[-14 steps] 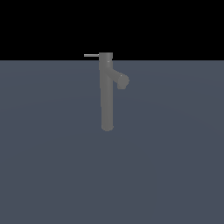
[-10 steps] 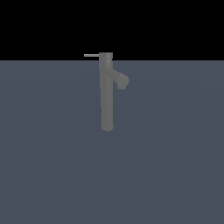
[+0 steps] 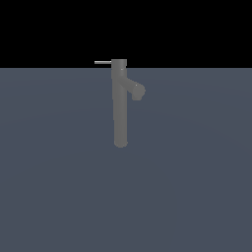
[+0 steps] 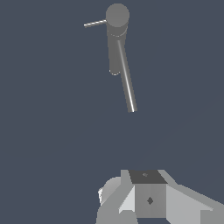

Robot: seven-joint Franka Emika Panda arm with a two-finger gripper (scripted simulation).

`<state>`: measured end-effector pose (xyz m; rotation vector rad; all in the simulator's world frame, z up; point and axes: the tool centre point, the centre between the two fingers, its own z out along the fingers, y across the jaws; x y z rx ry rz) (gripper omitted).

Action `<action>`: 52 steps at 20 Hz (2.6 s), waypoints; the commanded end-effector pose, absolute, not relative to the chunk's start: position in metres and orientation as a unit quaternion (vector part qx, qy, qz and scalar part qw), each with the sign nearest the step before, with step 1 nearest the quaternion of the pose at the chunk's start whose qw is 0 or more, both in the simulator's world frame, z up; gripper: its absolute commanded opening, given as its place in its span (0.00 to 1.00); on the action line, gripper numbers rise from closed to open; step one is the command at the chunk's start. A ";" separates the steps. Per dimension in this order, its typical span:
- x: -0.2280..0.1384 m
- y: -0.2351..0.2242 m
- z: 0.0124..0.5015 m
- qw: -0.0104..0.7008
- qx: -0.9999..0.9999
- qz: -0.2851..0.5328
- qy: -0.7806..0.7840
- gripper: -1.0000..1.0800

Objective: Turn on the faucet by rotating a designated handle.

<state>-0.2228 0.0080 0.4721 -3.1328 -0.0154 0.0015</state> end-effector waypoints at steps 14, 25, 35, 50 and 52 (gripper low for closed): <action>-0.113 0.030 0.400 0.003 -0.999 0.000 -0.047 0.00; -0.032 0.051 0.348 0.002 -0.997 0.000 -0.078 0.00; 0.026 0.070 0.312 0.001 -0.995 0.000 -0.100 0.00; 0.048 0.078 0.300 0.000 -0.994 0.000 -0.109 0.00; 0.042 0.078 0.300 0.000 -0.994 0.000 -0.109 0.00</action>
